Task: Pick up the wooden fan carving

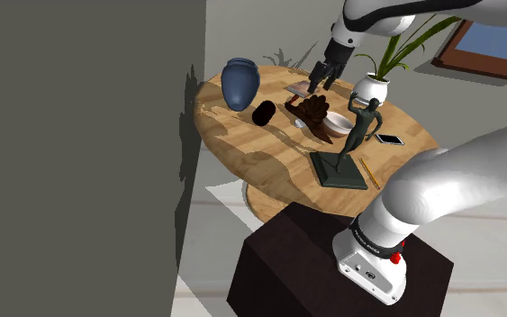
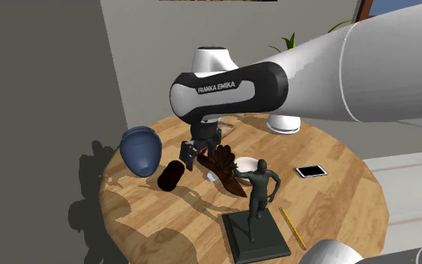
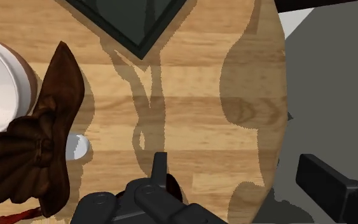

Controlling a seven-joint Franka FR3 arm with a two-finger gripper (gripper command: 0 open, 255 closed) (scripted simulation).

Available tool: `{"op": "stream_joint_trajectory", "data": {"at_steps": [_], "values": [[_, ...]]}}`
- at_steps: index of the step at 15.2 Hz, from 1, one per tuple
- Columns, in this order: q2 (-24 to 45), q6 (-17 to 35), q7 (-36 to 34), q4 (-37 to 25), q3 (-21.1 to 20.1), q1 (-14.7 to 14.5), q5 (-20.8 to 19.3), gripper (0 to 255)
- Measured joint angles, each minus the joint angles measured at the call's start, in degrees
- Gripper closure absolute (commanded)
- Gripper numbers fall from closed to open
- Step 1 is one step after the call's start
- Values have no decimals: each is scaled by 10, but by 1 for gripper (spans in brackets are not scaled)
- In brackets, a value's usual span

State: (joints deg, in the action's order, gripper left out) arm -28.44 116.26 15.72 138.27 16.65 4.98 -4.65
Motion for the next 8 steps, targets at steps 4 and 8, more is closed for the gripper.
{"op": "stream_joint_trajectory", "data": {"at_steps": [4,8], "values": [[69,45,49,-31,46,5,12,0],[141,79,102,-73,89,6,41,0]]}}
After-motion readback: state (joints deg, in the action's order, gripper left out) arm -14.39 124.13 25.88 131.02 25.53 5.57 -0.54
